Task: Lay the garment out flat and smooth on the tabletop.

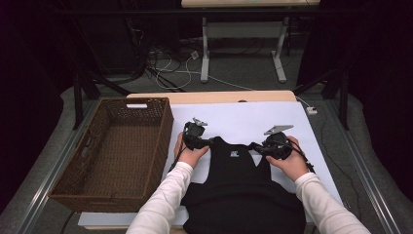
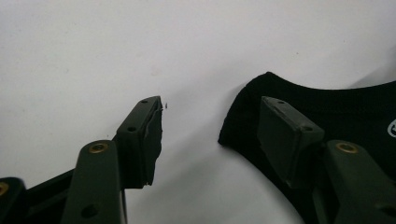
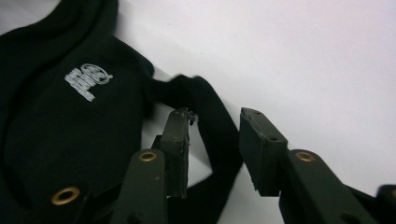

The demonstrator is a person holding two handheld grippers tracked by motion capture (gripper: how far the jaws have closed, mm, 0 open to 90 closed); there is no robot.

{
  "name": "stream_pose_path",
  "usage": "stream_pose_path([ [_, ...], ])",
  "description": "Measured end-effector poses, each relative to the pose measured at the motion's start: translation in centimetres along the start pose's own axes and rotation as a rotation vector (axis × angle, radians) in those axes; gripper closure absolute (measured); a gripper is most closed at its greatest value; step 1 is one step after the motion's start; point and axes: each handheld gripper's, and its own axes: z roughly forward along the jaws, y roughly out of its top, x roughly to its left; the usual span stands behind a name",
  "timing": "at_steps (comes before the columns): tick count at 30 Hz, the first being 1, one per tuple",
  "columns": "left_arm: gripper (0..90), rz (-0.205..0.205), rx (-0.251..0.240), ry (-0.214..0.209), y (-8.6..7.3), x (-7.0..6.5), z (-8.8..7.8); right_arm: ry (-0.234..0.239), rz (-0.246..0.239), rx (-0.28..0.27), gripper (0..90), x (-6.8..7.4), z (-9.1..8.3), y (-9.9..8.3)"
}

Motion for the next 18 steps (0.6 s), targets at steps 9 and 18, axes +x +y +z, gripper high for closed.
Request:
stream_pose_path([
  [9,46.2,-0.001,0.023,-0.005,0.1,0.0,1.0,-0.030,-0.060,0.030,62.7,0.3,2.0,1.3],
  [18,54.8,0.001,0.044,-0.038,0.1,0.3,1.6,-0.037,0.061,0.094,86.3,-0.2,2.6,3.0],
])
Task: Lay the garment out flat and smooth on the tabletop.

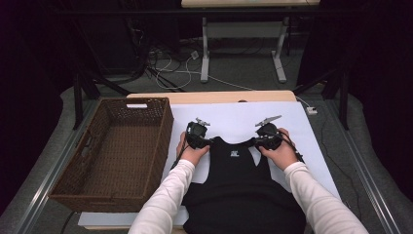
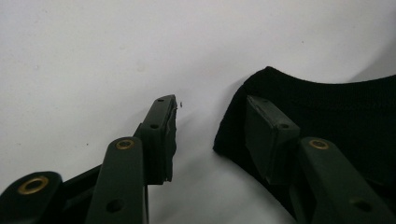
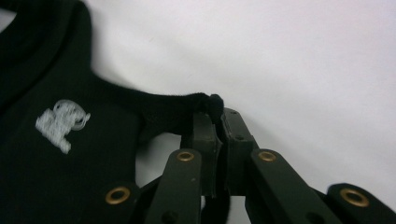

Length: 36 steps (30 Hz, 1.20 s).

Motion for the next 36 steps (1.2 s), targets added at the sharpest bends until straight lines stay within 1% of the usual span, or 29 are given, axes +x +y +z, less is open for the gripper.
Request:
stream_pose_path([
  [2,58.3,-0.010,-0.003,-0.015,0.0,0.1,0.1,-0.019,0.043,-0.007,86.3,-0.5,-0.1,0.8],
  [3,60.2,-0.014,-0.006,-0.020,0.0,0.0,0.1,-0.021,0.072,0.002,86.3,-0.7,0.0,1.1],
  [4,62.3,-0.009,-0.008,-0.027,0.0,0.0,0.2,-0.023,0.084,0.011,86.2,-0.9,0.1,1.4],
  [5,64.8,-0.018,-0.011,-0.036,0.0,-0.1,0.2,-0.030,0.098,0.020,86.2,-1.1,0.2,1.7],
  [6,66.6,0.004,-0.008,-0.035,0.0,-0.1,0.2,-0.040,0.115,0.030,86.3,-1.2,0.4,2.0],
  [8,70.3,0.007,-0.017,-0.038,0.0,-0.2,0.4,-0.049,0.145,0.042,86.2,-1.5,0.7,2.6],
  [9,72.4,-0.005,-0.019,-0.049,0.0,-0.2,0.4,-0.056,0.158,0.051,86.2,-1.5,0.9,2.9],
  [10,74.3,0.000,-0.018,-0.048,0.0,-0.2,0.4,-0.061,0.178,0.056,86.2,-1.5,1.1,3.1],
  [11,76.4,-0.001,-0.012,-0.064,0.1,-0.1,0.4,-0.057,0.182,0.061,86.1,-1.5,1.3,3.3],
  [12,80.1,0.003,-0.009,-0.067,0.1,0.0,0.4,-0.064,0.187,0.072,85.9,-1.5,1.5,3.4],
  [13,81.6,0.007,-0.008,-0.064,0.2,0.0,0.3,-0.064,0.192,0.075,85.5,-1.5,1.8,3.5],
  [14,83.7,-0.002,-0.006,-0.060,0.2,0.0,0.3,-0.057,0.200,0.081,85.0,-1.5,2.0,3.6],
  [15,84.6,0.005,-0.011,-0.046,0.3,0.0,0.3,-0.048,0.204,0.084,83.4,-1.4,2.2,3.6],
  [16,85.2,0.012,-0.005,-0.034,0.3,0.1,0.1,-0.030,0.205,0.069,81.5,-1.3,2.5,3.6],
  [18,85.9,-0.005,-0.016,-0.026,0.5,0.2,-0.1,-0.003,0.216,0.062,78.9,-1.1,2.5,3.7],
  [19,86.0,-0.005,-0.026,-0.017,0.7,0.3,-0.2,0.000,0.211,0.058,76.5,-1.2,2.5,3.7],
  [20,86.1,0.003,-0.034,-0.009,0.8,0.5,-0.4,0.032,0.209,0.046,74.3,-1.2,2.4,3.7],
  [21,86.2,0.004,-0.042,0.003,1.0,0.6,-0.6,0.046,0.224,0.036,72.3,-1.1,2.3,3.7],
  [23,86.2,-0.003,-0.053,0.006,1.4,0.8,-0.9,0.086,0.213,0.001,66.9,-1.3,1.9,3.8],
  [24,86.3,-0.001,-0.055,0.007,1.5,1.0,-1.0,0.094,0.221,-0.019,65.0,-1.3,1.6,3.9],
  [25,86.3,-0.002,-0.065,0.013,1.6,1.0,-1.0,0.086,0.211,-0.038,62.8,-1.4,1.3,3.9],
  [27,86.3,-0.006,-0.055,0.011,1.8,1.1,-0.9,0.076,0.199,-0.072,62.3,-1.6,0.8,4.0],
  [28,86.3,-0.005,-0.050,0.014,1.8,1.1,-0.8,0.071,0.197,-0.078,63.2,-1.6,0.6,4.0],
  [31,86.2,-0.013,-0.046,0.012,1.8,1.1,-0.4,0.072,0.179,-0.060,67.7,-1.5,0.1,4.0],
  [32,86.2,-0.012,-0.039,0.013,1.8,1.1,-0.4,0.059,0.159,-0.052,68.0,-1.5,0.1,3.9],
  [33,86.2,-0.014,-0.044,0.017,1.7,1.1,-0.3,0.055,0.150,-0.050,68.8,-1.4,0.2,3.9],
  [34,86.2,-0.018,-0.037,0.018,1.7,1.1,-0.3,0.033,0.124,-0.055,70.2,-1.5,0.4,3.8],
  [35,86.3,-0.016,-0.034,0.019,1.7,1.1,-0.3,0.026,0.107,-0.051,71.7,-1.7,0.5,3.8],
  [36,86.2,-0.016,-0.037,0.015,1.7,1.1,-0.4,0.013,0.101,-0.048,72.2,-1.9,0.7,3.7],
])
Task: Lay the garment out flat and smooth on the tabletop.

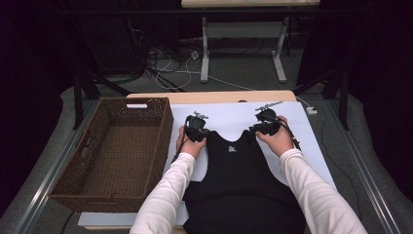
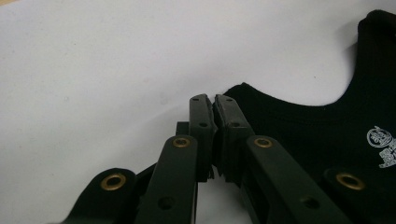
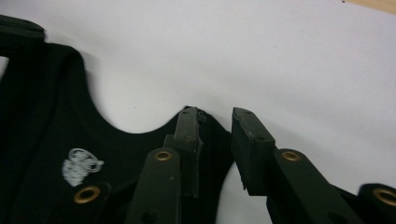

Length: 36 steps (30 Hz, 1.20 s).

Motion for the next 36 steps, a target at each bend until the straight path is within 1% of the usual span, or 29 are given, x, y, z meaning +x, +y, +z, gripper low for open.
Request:
stream_pose_path([
  [1,86.2,-0.001,0.000,-0.003,0.0,0.0,0.0,0.005,-0.009,0.004,72.4,-0.2,0.2,0.0],
  [2,86.2,-0.010,-0.003,-0.005,0.0,0.1,0.0,0.001,-0.017,0.009,72.4,-0.5,0.5,-0.1],
  [3,86.2,-0.014,-0.003,-0.007,0.0,0.1,0.0,-0.006,-0.015,0.021,71.6,-0.6,0.8,-0.2],
  [4,86.2,-0.017,-0.002,-0.009,0.0,0.1,0.1,-0.004,-0.014,0.023,70.5,-0.7,1.0,-0.3],
  [6,86.2,-0.017,0.007,-0.011,-0.1,0.2,0.2,-0.005,-0.034,0.020,66.5,-1.0,1.6,-0.4],
  [7,86.2,-0.016,0.005,-0.012,-0.1,0.2,0.3,-0.010,-0.041,0.020,65.3,-1.1,1.8,-0.5],
  [8,86.2,-0.018,0.001,-0.011,-0.1,0.2,0.3,-0.004,-0.040,0.022,63.8,-1.1,2.1,-0.6],
  [10,86.1,-0.023,-0.001,-0.012,-0.1,0.2,0.4,0.022,-0.040,0.027,61.5,-1.2,2.6,-0.7],
  [12,86.1,-0.023,0.003,-0.015,-0.1,0.2,0.4,0.006,-0.067,0.037,60.2,-1.0,3.2,-0.9],
  [13,86.1,-0.021,0.007,-0.017,-0.1,0.2,0.4,0.019,-0.068,0.040,59.9,-1.0,3.4,-1.0],
  [15,86.1,-0.019,0.012,-0.019,-0.2,0.2,0.4,0.029,-0.062,0.064,59.1,-0.9,3.9,-1.2],
  [16,86.1,-0.016,0.013,-0.018,-0.2,0.3,0.4,0.024,-0.077,0.058,59.1,-0.9,4.0,-1.3],
  [17,86.1,-0.018,0.011,-0.023,-0.2,0.3,0.4,0.019,-0.077,0.061,59.6,-0.8,3.9,-1.3],
  [19,86.1,-0.024,0.005,-0.019,-0.2,0.3,0.5,0.029,-0.088,0.056,62.6,-0.8,4.0,-1.3],
  [20,86.1,-0.020,0.012,-0.021,-0.2,0.4,0.6,0.034,-0.096,0.055,65.3,-0.8,4.1,-1.3],
  [21,86.1,-0.020,0.011,-0.024,-0.2,0.4,0.6,0.041,-0.091,0.046,69.1,-0.8,4.1,-1.3],
  [22,86.1,-0.023,0.014,-0.025,-0.2,0.4,0.6,0.056,-0.099,0.033,73.7,-0.9,4.2,-1.4],
  [23,86.1,-0.025,0.013,-0.023,-0.2,0.5,0.7,0.069,-0.087,0.041,80.2,-0.9,4.2,-1.3],
  [24,86.1,-0.024,0.015,-0.023,-0.2,0.5,0.6,0.073,-0.075,0.049,81.7,-0.8,4.1,-1.3],
  [25,86.2,-0.023,0.013,-0.022,-0.2,0.5,0.6,0.073,-0.072,0.049,82.8,-0.6,4.1,-1.3],
  [26,86.2,-0.026,0.013,-0.023,-0.1,0.6,0.6,0.065,-0.089,0.051,83.3,-0.6,4.1,-1.2],
  [27,86.2,-0.035,0.008,-0.028,-0.1,0.6,0.5,0.072,-0.079,0.049,83.6,-0.5,4.0,-1.2],
  [29,86.2,-0.035,-0.003,-0.028,0.3,0.8,0.2,0.058,-0.085,0.044,83.8,-0.5,3.6,-0.9],
  [30,86.2,-0.035,-0.011,-0.023,0.6,0.9,0.0,0.044,-0.086,0.033,83.8,-0.5,3.3,-0.7],
  [31,86.3,-0.035,-0.019,-0.027,0.9,0.9,-0.1,0.031,-0.088,0.021,83.8,-0.7,2.9,-0.4],
  [33,86.3,-0.022,-0.040,-0.017,1.7,1.0,-0.6,0.015,-0.071,-0.016,83.8,-1.3,1.9,0.3],
  [34,86.3,-0.018,-0.052,-0.016,2.1,1.0,-0.8,0.006,-0.054,-0.028,83.8,-1.6,1.4,0.7],
  [35,86.3,-0.017,-0.060,-0.012,2.5,1.0,-1.1,0.000,-0.054,-0.046,83.8,-1.9,0.9,1.1],
  [36,86.3,0.000,-0.065,-0.004,3.1,1.1,-1.4,-0.009,-0.051,-0.068,83.8,-2.3,0.4,1.5],
])
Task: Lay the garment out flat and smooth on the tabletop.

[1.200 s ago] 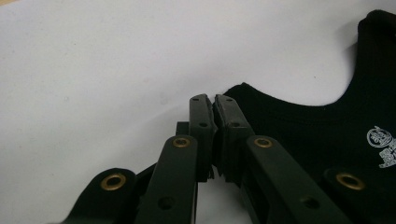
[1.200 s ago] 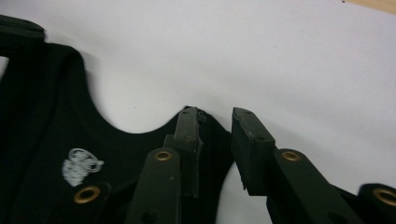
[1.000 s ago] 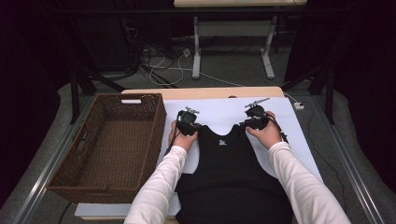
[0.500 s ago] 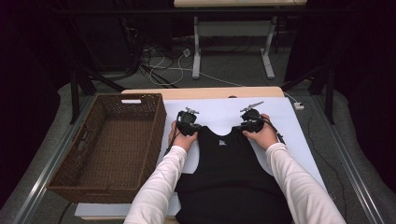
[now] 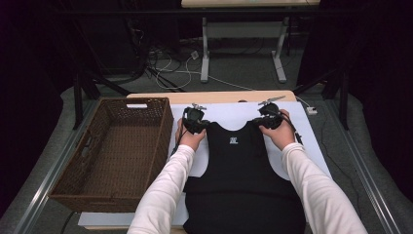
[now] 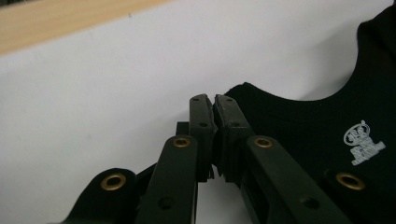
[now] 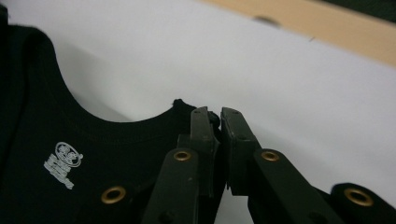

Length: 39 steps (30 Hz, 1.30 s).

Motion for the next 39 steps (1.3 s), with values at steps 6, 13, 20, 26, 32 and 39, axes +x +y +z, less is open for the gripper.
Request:
stream_pose_path([
  [6,86.3,0.018,-0.063,0.022,3.3,-0.1,-1.1,-0.028,0.041,-0.088,83.8,-1.2,-2.5,2.6],
  [13,86.3,0.018,-0.113,0.035,5.8,0.2,-1.7,-0.069,0.045,-0.142,83.8,-1.9,-3.6,4.7],
  [20,86.3,-0.008,-0.126,0.040,6.8,0.7,-1.0,-0.083,0.049,-0.187,83.7,-2.2,-4.3,5.6],
  [26,86.3,-0.004,-0.134,0.046,7.7,0.5,-0.6,-0.101,0.057,-0.186,83.6,-2.8,-4.3,5.9],
  [32,86.1,0.000,-0.138,0.054,8.4,0.2,-0.5,-0.111,0.099,-0.187,83.4,-3.4,-4.2,6.0],
  [39,86.1,-0.012,-0.117,0.069,8.2,-0.1,0.3,-0.125,0.101,-0.182,83.2,-3.1,-3.6,5.9],
])
